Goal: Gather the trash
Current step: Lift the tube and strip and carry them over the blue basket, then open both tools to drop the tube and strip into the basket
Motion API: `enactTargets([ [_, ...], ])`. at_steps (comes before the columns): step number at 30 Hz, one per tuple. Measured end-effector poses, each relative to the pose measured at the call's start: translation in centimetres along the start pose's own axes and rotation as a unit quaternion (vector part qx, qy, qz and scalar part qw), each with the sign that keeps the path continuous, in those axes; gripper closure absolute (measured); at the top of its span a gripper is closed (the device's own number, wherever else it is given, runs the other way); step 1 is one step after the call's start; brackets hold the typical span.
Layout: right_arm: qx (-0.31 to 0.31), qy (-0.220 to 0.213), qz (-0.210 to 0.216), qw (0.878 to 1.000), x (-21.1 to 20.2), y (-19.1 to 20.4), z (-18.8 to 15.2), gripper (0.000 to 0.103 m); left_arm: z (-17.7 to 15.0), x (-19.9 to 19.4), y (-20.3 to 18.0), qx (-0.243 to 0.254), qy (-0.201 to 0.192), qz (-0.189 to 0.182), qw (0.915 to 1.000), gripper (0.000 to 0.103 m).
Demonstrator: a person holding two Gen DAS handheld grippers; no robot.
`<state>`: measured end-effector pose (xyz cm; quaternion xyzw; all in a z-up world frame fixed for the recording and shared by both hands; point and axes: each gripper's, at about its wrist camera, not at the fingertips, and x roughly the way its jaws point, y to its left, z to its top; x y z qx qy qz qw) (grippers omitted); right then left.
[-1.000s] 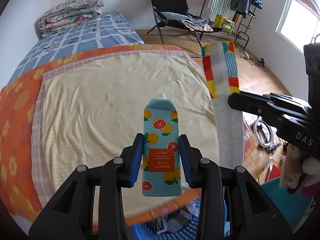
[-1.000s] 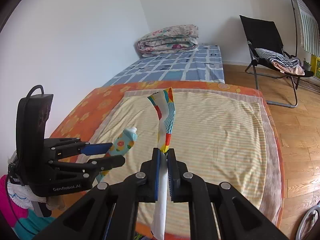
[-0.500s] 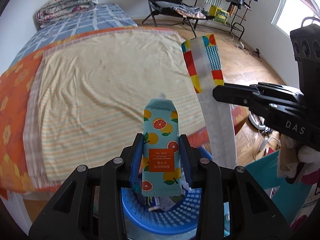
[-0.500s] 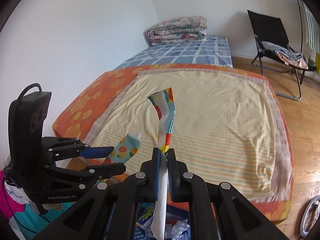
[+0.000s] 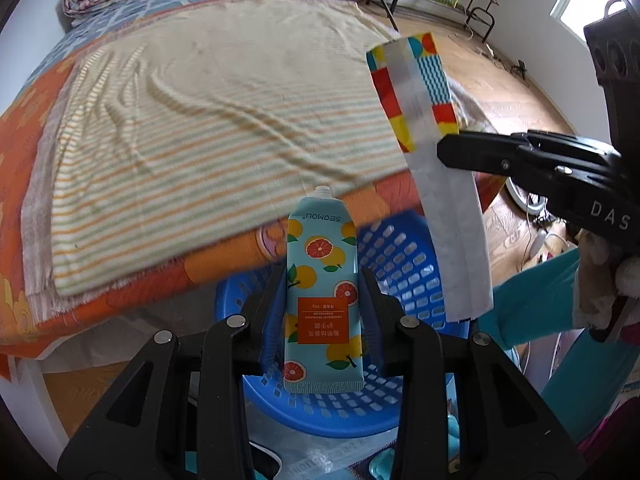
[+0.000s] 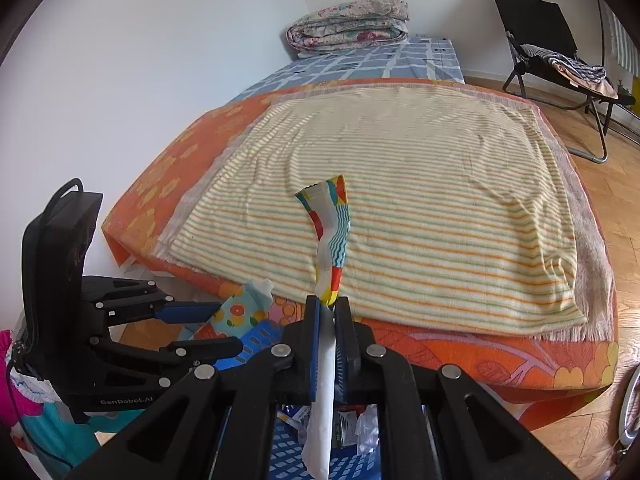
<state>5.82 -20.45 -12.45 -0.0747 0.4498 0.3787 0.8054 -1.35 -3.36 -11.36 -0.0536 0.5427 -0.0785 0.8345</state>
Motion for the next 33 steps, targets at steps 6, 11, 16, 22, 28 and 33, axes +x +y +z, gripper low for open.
enactTargets([
  [6, -0.006, 0.015, -0.002, 1.000, 0.9, 0.2, -1.2, 0.098, -1.1, 1.2, -0.2, 0.002, 0.022, -0.002, 0.9997, 0.067],
  [11, -0.005, 0.024, -0.005, 1.000, 1.5, 0.0, -2.0, 0.098, -2.1, 2.3, -0.3, 0.005, 0.044, -0.004, 0.9990, 0.067],
  [16, -0.006, 0.039, -0.004, 0.999, 2.2, 0.0, -2.8, 0.094, -2.5, 3.1, -0.1, 0.009, 0.059, -0.002, 0.9982, 0.067],
  [22, -0.004, 0.049, -0.005, 0.999, 2.5, -0.3, -3.4, 0.080, -2.4, 3.4, -0.1, 0.008, 0.064, 0.002, 0.9979, 0.042],
  [28, 0.008, 0.052, -0.012, 0.999, 2.4, -0.8, -3.5, 0.051, -2.2, 3.2, 0.7, -0.003, 0.065, 0.000, 0.9979, 0.042],
  [33, 0.006, 0.049, -0.019, 0.999, 2.1, -0.6, -3.4, 0.037, -2.1, 3.3, 0.7, -0.006, 0.062, 0.000, 0.9981, 0.042],
])
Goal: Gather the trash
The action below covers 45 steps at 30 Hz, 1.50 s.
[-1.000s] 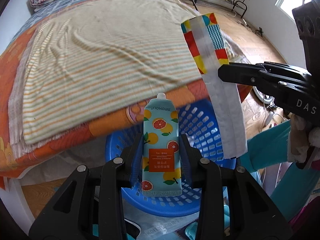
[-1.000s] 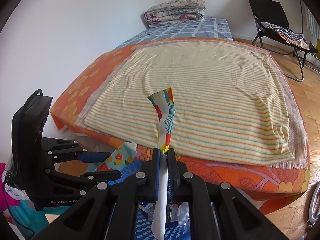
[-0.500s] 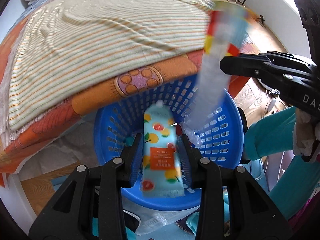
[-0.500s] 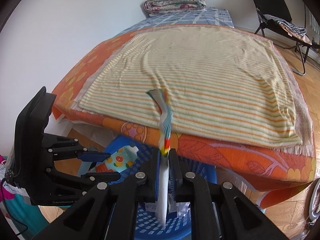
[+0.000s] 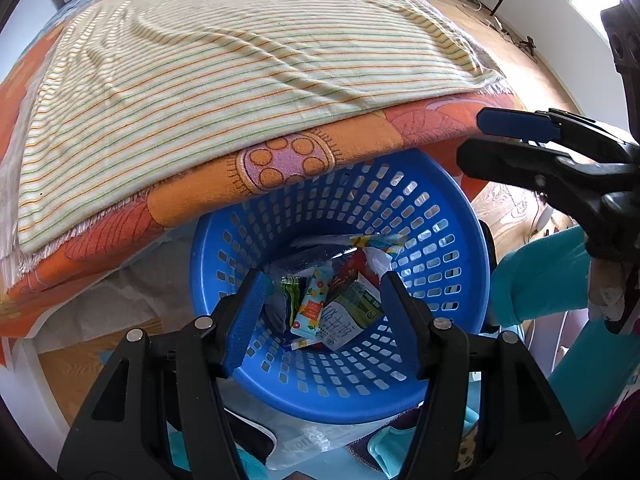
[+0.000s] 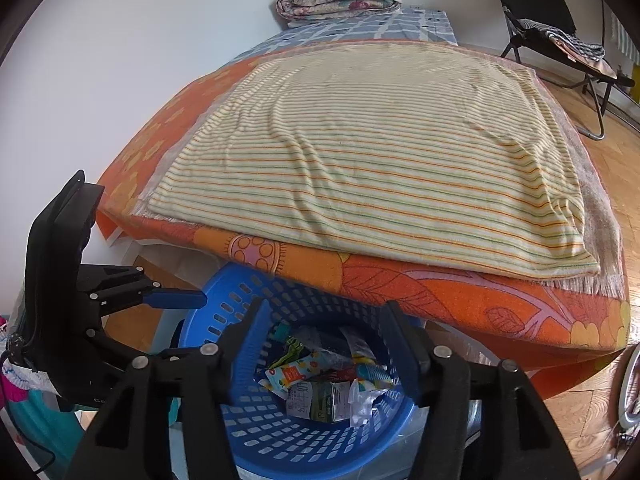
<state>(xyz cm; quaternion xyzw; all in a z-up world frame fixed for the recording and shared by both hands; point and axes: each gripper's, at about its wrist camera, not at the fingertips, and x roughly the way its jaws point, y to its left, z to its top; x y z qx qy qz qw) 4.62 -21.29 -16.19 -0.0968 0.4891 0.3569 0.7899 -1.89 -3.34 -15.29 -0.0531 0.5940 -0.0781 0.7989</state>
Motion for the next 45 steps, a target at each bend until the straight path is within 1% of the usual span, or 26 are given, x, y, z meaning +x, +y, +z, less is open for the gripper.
enactTargets([
  [2, -0.002, -0.006, -0.003, 1.000, -0.3, 0.1, 0.0, 0.029, 0.1, -0.1, 0.0, -0.001, -0.003, 0.001, 1.0000, 0.042],
  [11, -0.003, -0.020, -0.014, 1.000, -1.4, 0.3, 0.7, 0.020, 0.7, -0.8, 0.1, -0.012, -0.016, 0.011, 0.9997, 0.042],
  [20, -0.004, -0.034, -0.024, 0.999, -3.1, 0.1, 1.9, 0.018, 2.4, -2.7, 1.0, -0.029, -0.049, 0.024, 0.9981, 0.039],
  [22, -0.005, -0.039, -0.028, 0.999, -3.6, 0.0, 2.3, 0.017, 3.0, -3.5, 1.1, -0.033, -0.063, 0.026, 0.9971, 0.036],
  [29, -0.014, -0.052, -0.035, 0.998, -5.3, -0.2, 3.5, 0.013, 4.9, -6.4, 1.6, -0.044, -0.109, 0.032, 0.9926, 0.035],
  [31, -0.015, -0.057, -0.038, 0.998, -5.7, -0.2, 4.0, 0.013, 5.5, -7.6, 1.7, -0.046, -0.126, 0.032, 0.9904, 0.035],
  [33, -0.015, -0.063, -0.037, 0.997, -6.2, -0.3, 4.6, 0.013, 6.2, -8.9, 1.6, -0.040, -0.147, 0.043, 0.9874, 0.034],
  [36, -0.019, -0.073, -0.041, 0.996, -7.0, -0.3, 5.4, 0.012, 7.0, -10.6, 1.5, -0.037, -0.176, 0.057, 0.9820, 0.024],
  [38, -0.022, -0.080, -0.045, 0.996, -7.6, -0.4, 5.9, 0.012, 7.5, -11.5, 1.8, -0.042, -0.191, 0.056, 0.9791, 0.024],
  [39, -0.024, -0.083, -0.047, 0.995, -7.9, -0.5, 6.2, 0.011, 7.8, -12.0, 2.0, -0.047, -0.197, 0.055, 0.9777, 0.024],
  [41, -0.024, -0.095, -0.054, 0.994, -8.5, -0.6, 6.8, 0.004, 8.4, -13.1, 2.2, -0.056, -0.213, 0.054, 0.9739, 0.023],
  [43, -0.021, -0.109, -0.058, 0.992, -9.2, -0.8, 7.6, 0.003, 8.9, -14.1, 2.3, -0.064, -0.231, 0.056, 0.9693, 0.022],
  [45, -0.019, -0.120, -0.058, 0.991, -9.6, -0.9, 8.2, 0.003, 9.3, -15.0, 2.2, -0.068, -0.245, 0.058, 0.9653, 0.017],
])
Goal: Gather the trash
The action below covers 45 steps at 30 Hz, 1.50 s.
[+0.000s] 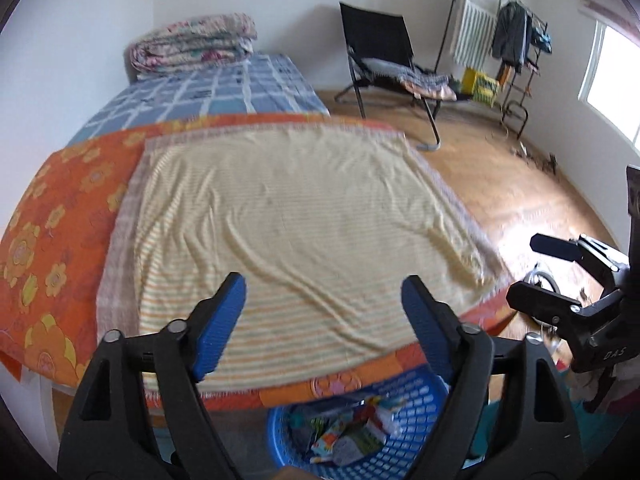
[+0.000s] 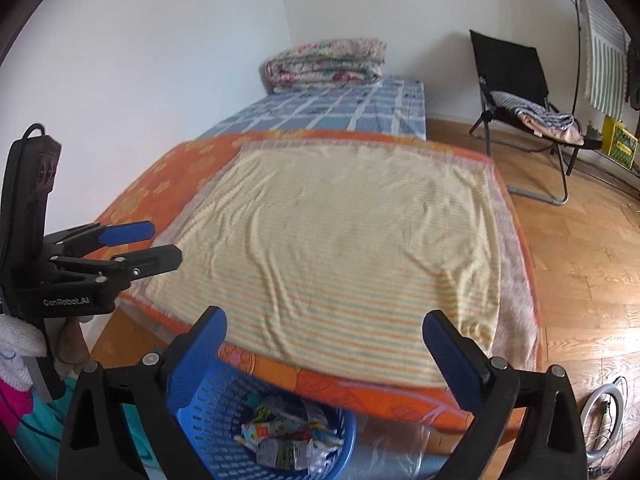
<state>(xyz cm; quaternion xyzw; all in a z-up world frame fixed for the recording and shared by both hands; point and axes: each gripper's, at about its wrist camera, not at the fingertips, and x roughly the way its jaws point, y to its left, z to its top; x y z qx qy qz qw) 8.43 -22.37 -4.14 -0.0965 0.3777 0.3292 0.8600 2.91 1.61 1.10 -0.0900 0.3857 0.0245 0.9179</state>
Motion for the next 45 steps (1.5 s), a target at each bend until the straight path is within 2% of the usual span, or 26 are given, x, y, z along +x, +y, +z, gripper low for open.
enactTargets([
  [6, -0.005, -0.033, -0.001, 0.999, -1.0, -0.2, 2.1, 0.003, 1.5, -1.7, -0.1, -0.021, -0.033, -0.001, 0.9992, 0.014],
  [8, -0.014, -0.046, -0.003, 0.999, -1.4, 0.0, 2.5, 0.003, 1.9, -2.2, -0.3, -0.021, -0.043, 0.006, 0.9988, 0.013],
  [10, -0.021, -0.058, -0.004, 0.998, -1.7, 0.2, 3.0, 0.003, 2.2, -2.7, -0.4, -0.022, -0.056, 0.015, 0.9981, 0.006],
  [15, -0.014, -0.086, -0.007, 0.996, -2.0, 0.3, 3.7, 0.000, 2.7, -3.6, -0.2, -0.030, -0.080, 0.026, 0.9960, 0.004],
  [19, -0.012, -0.074, 0.002, 0.997, -1.1, 0.4, 4.3, 0.000, 3.0, -3.7, -0.2, -0.029, -0.084, 0.044, 0.9951, 0.003],
  [23, -0.019, -0.070, -0.012, 0.997, -0.4, 0.4, 4.6, 0.000, 2.9, -3.6, 0.1, -0.029, -0.086, 0.067, 0.9936, 0.002],
  [30, 0.009, -0.051, -0.004, 0.999, 0.7, -0.6, 4.7, 0.000, 2.5, -3.0, 0.9, -0.044, -0.071, 0.074, 0.9937, 0.001],
  [34, 0.014, -0.045, -0.007, 0.999, 1.2, -0.8, 4.5, 0.000, 2.2, -3.0, 1.0, -0.051, -0.065, 0.065, 0.9945, 0.001],
  [45, 0.016, -0.046, -0.012, 0.999, 1.1, -1.1, 4.2, 0.000, 1.7, -3.0, 0.9, -0.056, -0.061, 0.059, 0.9948, 0.001],
])
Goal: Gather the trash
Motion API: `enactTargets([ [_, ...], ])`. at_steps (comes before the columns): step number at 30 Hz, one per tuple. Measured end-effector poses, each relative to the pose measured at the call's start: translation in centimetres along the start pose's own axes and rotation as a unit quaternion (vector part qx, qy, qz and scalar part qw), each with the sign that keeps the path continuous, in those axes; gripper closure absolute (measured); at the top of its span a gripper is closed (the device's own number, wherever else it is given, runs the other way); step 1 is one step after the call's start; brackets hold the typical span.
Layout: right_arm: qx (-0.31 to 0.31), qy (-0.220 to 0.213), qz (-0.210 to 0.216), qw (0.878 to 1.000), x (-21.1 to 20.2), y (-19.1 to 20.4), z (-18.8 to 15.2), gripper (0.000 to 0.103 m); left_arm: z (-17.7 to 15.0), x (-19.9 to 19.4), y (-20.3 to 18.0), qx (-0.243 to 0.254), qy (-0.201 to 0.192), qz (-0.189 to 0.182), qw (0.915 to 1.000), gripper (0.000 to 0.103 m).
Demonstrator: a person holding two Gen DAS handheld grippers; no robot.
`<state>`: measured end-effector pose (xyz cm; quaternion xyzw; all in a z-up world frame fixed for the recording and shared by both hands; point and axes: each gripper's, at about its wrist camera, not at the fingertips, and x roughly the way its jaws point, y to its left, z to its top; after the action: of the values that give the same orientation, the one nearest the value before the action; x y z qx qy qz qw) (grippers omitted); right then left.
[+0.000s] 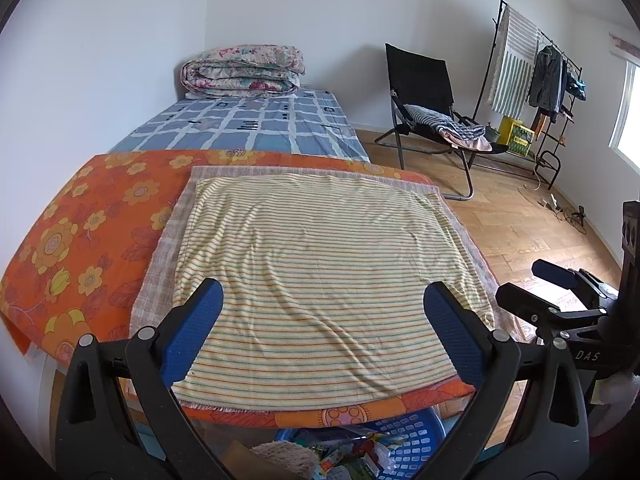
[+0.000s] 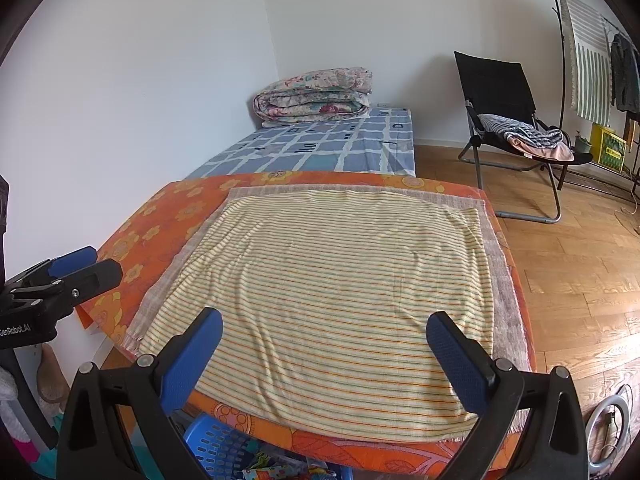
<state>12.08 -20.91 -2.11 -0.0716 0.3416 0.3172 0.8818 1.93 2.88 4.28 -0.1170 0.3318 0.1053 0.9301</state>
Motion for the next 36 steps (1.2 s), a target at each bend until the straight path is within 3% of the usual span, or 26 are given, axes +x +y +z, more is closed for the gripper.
enactTargets([
  [36, 0.001, 0.000, -0.003, 1.000, -0.50, -0.47, -0.01, 0.000, -0.21, -0.12, -0.15, -0.002, 0.001, -0.001, 1.0000, 0.001],
])
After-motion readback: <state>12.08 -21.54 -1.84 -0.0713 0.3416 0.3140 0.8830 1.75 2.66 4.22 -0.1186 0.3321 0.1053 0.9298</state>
